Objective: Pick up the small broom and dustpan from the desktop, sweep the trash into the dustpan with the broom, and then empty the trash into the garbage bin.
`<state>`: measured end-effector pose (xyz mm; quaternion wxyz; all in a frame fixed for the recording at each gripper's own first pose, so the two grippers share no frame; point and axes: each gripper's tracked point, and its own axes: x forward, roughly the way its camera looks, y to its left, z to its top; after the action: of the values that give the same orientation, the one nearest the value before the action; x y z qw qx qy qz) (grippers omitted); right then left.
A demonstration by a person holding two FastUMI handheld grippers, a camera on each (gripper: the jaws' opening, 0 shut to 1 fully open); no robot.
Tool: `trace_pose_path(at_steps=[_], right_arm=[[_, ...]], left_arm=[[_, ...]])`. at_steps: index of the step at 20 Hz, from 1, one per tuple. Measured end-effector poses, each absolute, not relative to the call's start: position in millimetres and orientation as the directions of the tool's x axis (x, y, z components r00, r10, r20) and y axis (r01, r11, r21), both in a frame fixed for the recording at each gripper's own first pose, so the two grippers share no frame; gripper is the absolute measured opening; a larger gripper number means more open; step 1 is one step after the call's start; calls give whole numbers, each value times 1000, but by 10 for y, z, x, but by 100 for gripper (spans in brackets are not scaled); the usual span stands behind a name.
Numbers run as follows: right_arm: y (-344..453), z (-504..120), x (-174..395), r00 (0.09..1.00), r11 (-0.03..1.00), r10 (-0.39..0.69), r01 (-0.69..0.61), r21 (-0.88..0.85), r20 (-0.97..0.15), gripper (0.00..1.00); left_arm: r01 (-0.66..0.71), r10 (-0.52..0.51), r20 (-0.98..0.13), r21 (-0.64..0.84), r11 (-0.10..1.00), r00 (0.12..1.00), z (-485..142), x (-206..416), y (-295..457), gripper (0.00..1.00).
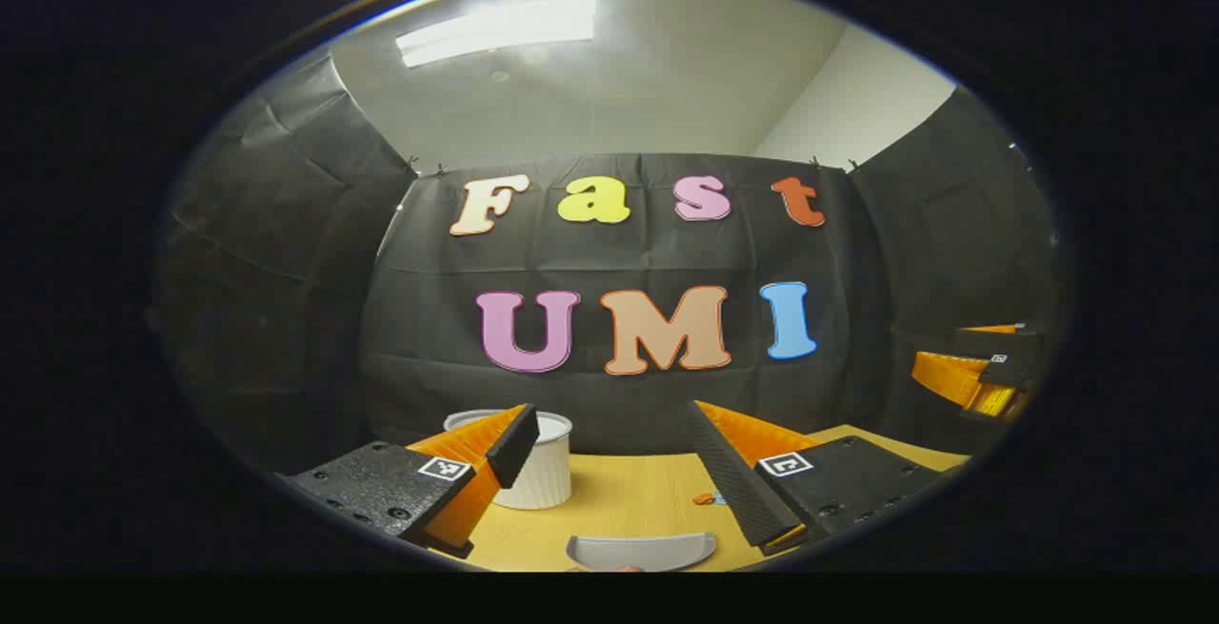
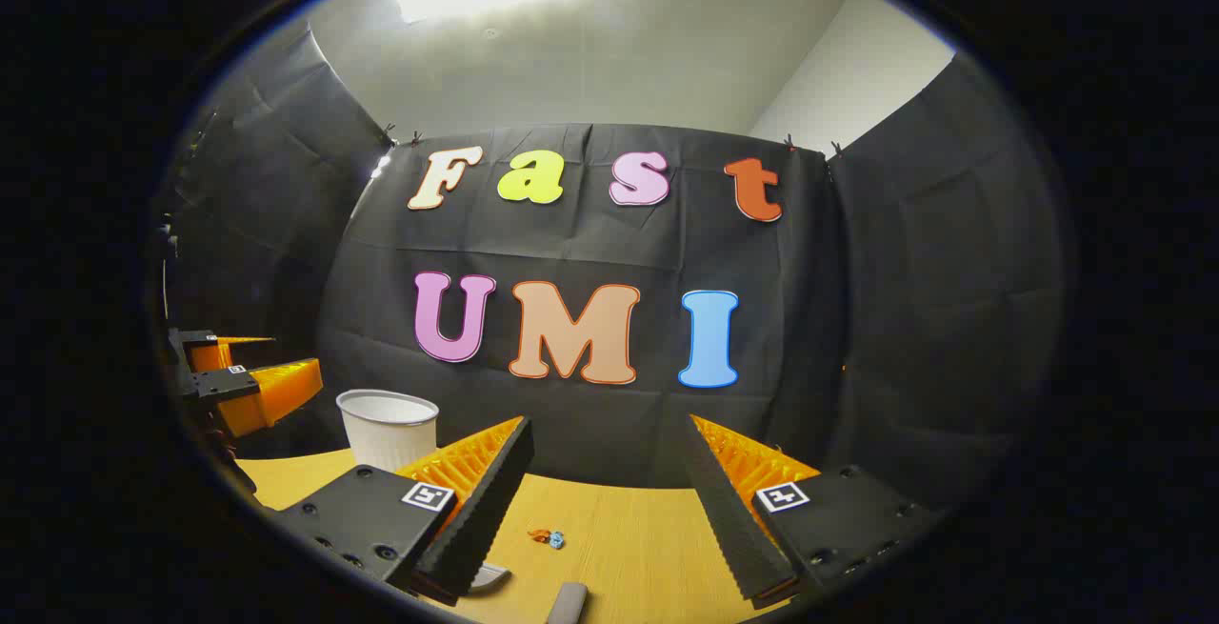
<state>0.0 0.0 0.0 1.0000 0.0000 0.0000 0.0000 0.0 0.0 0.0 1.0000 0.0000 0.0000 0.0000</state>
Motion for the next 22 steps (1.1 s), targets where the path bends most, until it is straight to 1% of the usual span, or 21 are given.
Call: trace_pose_path(at_steps=[1,2,3,4,7,8,9,10,11,14,15,16,19,20,22], right_arm=[[-8,-42,13,1000,1000,3,-3,1,-14,99],[-13,-84,31,1000,1000,7,-7,2,-27,99],[-21,-109,36,999,1000,8,-8,6,-37,99],[-43,-116,50,999,1000,5,-5,11,-42,99],[-79,-139,62,999,1000,2,0,28,-53,99],[-82,-153,78,998,1000,2,0,28,-59,95],[-86,-156,78,998,1000,0,1,25,-62,99],[-96,-156,88,998,1000,-1,2,21,-64,99],[-98,-164,88,998,1000,-1,2,19,-65,99],[-81,-182,92,997,1000,6,-5,17,-72,99],[-73,-191,87,997,1000,10,-8,17,-74,99],[-73,-187,89,997,1000,12,-11,16,-74,99],[-88,-183,79,997,1000,9,-8,16,-72,99],[-97,-188,82,997,1000,1,0,15,-75,99],[-72,-203,86,997,1000,2,-1,17,-81,99]], left_arm=[[-1,1,-3,1,1000,1000,-7,-6,-10,97],[0,0,-6,4,1000,1000,-9,-1,-16,94],[-1,1,-7,7,1000,1000,-18,6,-20,97],[-3,3,-5,10,1000,1000,-9,12,-18,94],[-6,6,-14,19,1000,1000,-47,12,-19,93],[-5,6,-18,21,1000,1000,-49,13,-23,93],[-6,6,-20,23,1000,1000,-62,17,-25,97],[-6,7,-21,25,1000,1000,-52,24,-25,93],[-4,5,-21,26,1000,1000,-56,19,-37,97],[2,-1,-25,33,999,1000,-56,26,-68,97],[3,-2,-25,36,999,1000,-63,20,-77,94],[6,-5,-23,38,999,1000,-55,13,-89,97],[8,-7,-21,46,999,1000,-52,18,-98,97],[8,-7,-21,47,999,1000,-47,15,-97,94],[7,-5,-25,52,999,1000,-66,-2,-99,94]])
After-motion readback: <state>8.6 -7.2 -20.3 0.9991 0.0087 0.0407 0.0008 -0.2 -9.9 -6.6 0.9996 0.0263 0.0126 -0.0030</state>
